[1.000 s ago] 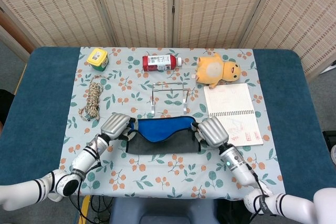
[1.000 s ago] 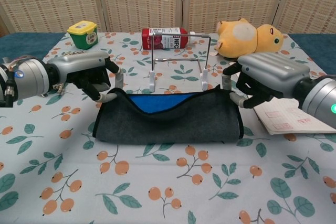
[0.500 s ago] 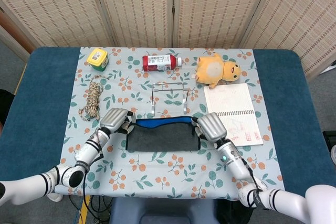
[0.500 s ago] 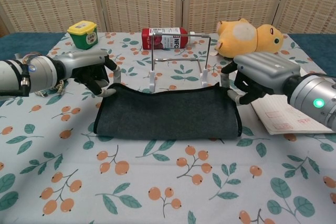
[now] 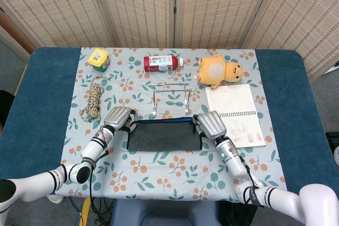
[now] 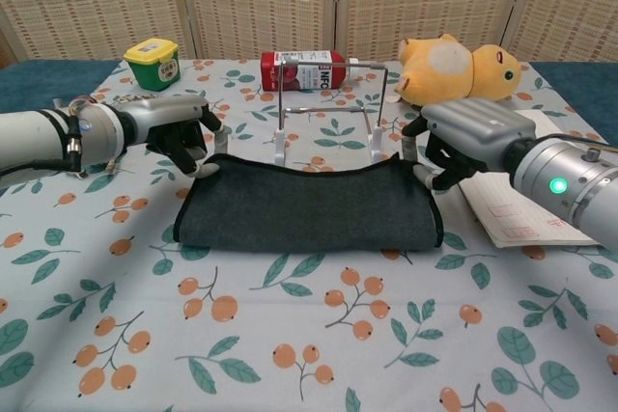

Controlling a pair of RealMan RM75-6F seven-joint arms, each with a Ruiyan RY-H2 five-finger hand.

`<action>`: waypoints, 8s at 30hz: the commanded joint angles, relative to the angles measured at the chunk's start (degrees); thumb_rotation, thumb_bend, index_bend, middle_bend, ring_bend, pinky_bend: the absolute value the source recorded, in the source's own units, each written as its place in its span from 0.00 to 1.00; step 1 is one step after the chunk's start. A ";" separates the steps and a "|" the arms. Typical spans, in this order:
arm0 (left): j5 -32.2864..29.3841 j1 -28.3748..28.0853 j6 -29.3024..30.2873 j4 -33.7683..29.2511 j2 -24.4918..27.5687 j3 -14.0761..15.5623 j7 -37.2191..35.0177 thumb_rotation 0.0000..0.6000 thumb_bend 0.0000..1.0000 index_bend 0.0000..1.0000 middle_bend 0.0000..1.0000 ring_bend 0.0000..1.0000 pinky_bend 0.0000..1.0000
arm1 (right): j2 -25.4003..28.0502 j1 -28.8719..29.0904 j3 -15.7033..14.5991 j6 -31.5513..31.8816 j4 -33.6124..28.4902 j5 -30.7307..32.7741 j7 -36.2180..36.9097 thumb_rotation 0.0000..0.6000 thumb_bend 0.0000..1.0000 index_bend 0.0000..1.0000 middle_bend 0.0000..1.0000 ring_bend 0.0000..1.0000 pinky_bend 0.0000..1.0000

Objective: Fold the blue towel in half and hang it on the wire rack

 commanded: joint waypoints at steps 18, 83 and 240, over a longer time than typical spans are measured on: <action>-3.65 -0.32 0.99 -0.37 -0.16 0.63 3.92 1.00 0.36 0.38 0.70 0.64 0.95 | -2.26 1.32 -0.30 -1.12 5.05 1.41 -0.43 1.00 0.40 0.48 0.90 0.83 0.92; 13.69 21.27 29.58 -32.62 21.43 6.75 9.25 1.00 0.25 0.21 0.20 0.15 0.36 | 1.89 2.50 -13.44 11.70 18.53 -26.59 20.28 1.00 0.02 0.46 0.44 0.29 0.53; 15.67 25.94 27.45 -31.40 24.30 5.00 2.49 1.00 0.25 0.21 0.16 0.14 0.34 | 1.82 24.32 13.84 0.40 5.28 10.79 -14.18 1.00 0.52 0.80 0.65 0.53 0.52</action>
